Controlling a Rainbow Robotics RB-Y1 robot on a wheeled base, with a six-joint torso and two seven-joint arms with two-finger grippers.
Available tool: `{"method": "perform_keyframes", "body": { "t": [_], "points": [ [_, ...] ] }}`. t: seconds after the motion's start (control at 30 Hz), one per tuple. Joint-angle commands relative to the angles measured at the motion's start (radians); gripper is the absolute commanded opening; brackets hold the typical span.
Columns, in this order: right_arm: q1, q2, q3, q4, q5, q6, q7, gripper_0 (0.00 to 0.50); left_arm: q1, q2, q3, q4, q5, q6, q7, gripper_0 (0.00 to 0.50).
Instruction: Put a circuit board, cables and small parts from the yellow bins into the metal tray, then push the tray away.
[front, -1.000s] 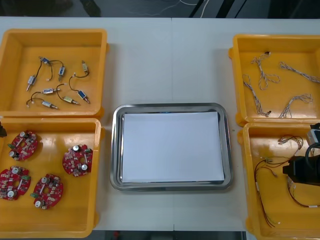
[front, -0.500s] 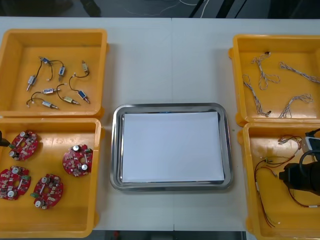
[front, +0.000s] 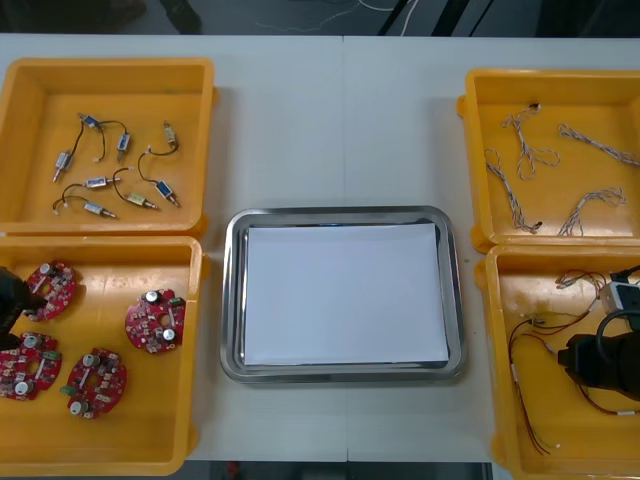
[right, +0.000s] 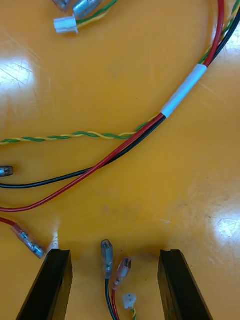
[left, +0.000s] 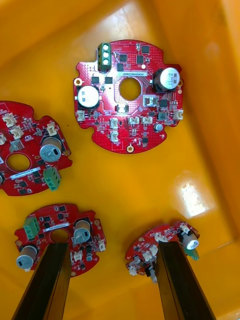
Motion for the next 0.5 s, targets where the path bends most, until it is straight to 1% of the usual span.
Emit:
{"method": "perform_keyframes", "body": {
  "t": [0.03,0.5],
  "points": [
    [0.031,0.021,0.015,-0.009,0.019,-0.009,-0.041,0.500,0.094,-0.018,-0.042,-0.033,-0.020,-0.070,-0.047,0.500],
    [0.048,0.038,0.033,-0.009,0.047,-0.045,-0.049,0.500,0.207,-0.024,-0.122,-0.033,-0.057,-0.144,-0.053,0.500]
  ]
}}
